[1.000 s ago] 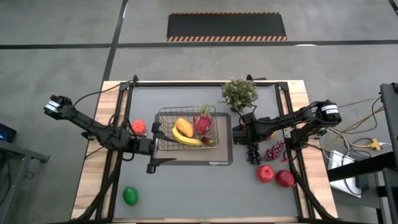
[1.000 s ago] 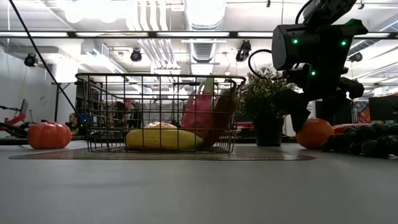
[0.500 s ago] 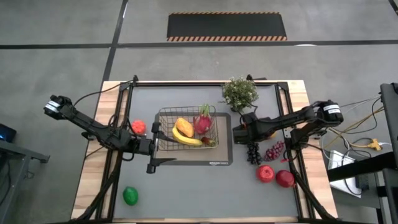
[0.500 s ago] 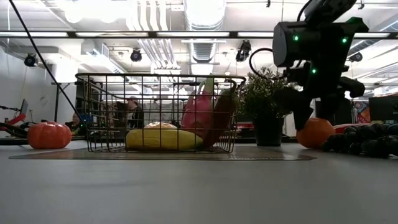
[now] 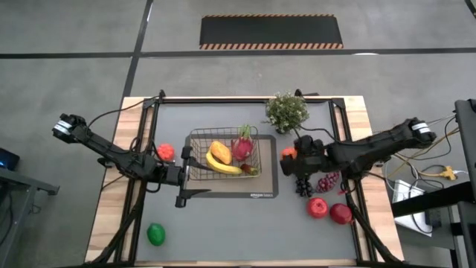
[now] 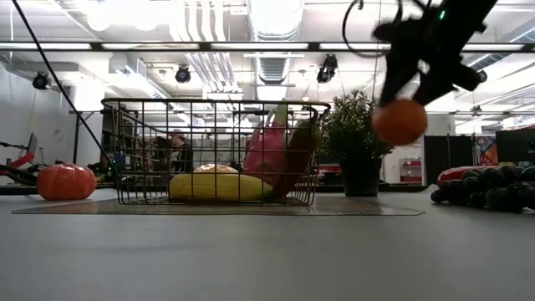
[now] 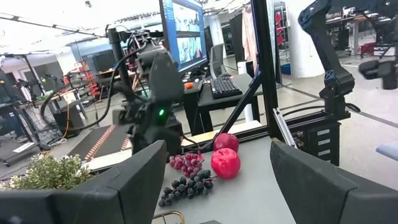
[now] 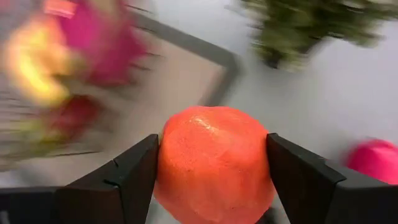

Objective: Build produce basket
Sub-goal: Put the orange into the wire basket

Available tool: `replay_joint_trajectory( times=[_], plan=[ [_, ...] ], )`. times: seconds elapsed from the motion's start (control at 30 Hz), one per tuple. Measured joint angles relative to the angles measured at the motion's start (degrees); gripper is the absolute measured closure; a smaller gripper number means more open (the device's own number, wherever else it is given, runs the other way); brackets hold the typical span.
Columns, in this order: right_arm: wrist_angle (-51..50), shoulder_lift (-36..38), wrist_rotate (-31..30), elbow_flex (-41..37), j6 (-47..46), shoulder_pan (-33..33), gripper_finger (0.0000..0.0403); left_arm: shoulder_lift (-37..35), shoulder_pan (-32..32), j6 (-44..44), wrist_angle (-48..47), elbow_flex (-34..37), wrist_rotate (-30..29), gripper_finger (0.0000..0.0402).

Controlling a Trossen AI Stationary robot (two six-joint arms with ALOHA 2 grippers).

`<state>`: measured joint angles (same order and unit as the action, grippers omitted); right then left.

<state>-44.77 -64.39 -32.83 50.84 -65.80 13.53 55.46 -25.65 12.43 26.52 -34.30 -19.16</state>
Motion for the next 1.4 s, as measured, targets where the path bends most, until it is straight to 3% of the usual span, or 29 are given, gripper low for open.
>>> replay_joint_trajectory(
  times=[0.3, 0.53, 0.63, 0.87, 1.13, 1.4],
  plan=[
    [32.83, 4.15, -3.07, -7.44, 14.96, 6.96, 0.0143, 1.02, 0.01, 0.06, 2.11, 0.02, 0.0, 0.0132],
    [63.15, 1.01, 1.33, -13.74, 25.38, 6.96, 0.0143, 9.13, 0.02, 4.6, 15.29, -0.46, -0.02, 0.0128],
    [71.59, -0.58, 2.97, -14.81, 28.03, 6.96, 0.0143, 13.46, 0.02, 4.94, 20.77, -1.98, -0.15, 0.0108],
    [77.2, -1.85, 3.27, -14.59, 31.19, 6.96, 0.0143, 23.47, 0.2, 6.83, 20.64, -9.85, -2.5, 0.0044],
    [78.16, -1.63, 3.27, -14.52, 31.32, 6.94, 0.0143, 33.1, 2.41, 9.58, 20.48, -17.12, -9.89, 0.0037],
    [78.11, -1.69, 3.29, -14.52, 31.35, 6.94, 0.0143, 38.6, 6.95, 7.76, 20.51, -20.79, -12.27, 0.0038]
  ],
)
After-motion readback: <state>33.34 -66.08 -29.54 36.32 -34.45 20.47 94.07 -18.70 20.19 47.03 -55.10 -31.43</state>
